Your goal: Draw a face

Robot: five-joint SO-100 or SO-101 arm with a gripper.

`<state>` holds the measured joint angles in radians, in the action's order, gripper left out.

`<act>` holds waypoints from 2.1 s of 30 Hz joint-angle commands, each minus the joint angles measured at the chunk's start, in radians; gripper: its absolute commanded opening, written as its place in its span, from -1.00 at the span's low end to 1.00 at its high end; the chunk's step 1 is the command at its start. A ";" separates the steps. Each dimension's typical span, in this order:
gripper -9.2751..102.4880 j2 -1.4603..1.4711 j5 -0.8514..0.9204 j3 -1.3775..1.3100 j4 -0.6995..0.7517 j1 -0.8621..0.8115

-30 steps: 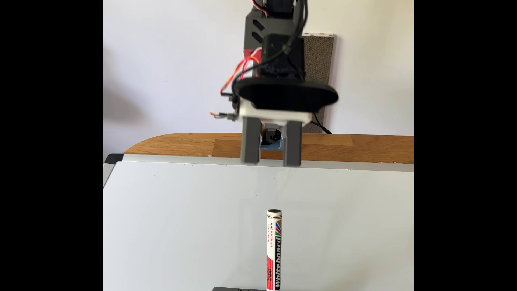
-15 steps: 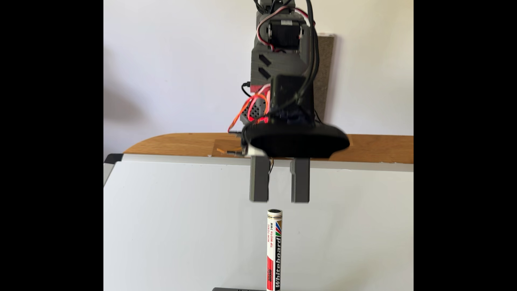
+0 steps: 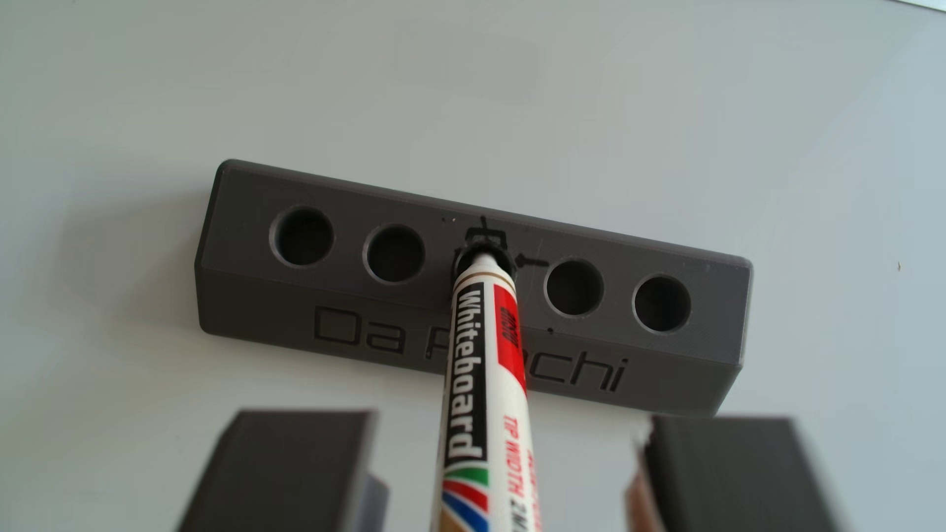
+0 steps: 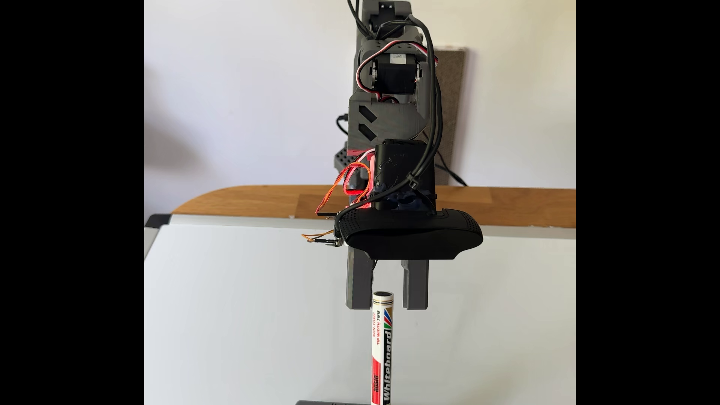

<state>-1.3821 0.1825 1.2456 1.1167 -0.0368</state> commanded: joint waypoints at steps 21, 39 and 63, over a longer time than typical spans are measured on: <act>0.97 -0.002 -0.003 -0.034 0.032 -0.028; 0.97 -0.012 -0.012 0.051 0.044 0.002; 0.44 -0.015 -0.002 0.044 -0.003 -0.011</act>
<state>-1.3606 0.1749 1.3054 1.1443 -0.0399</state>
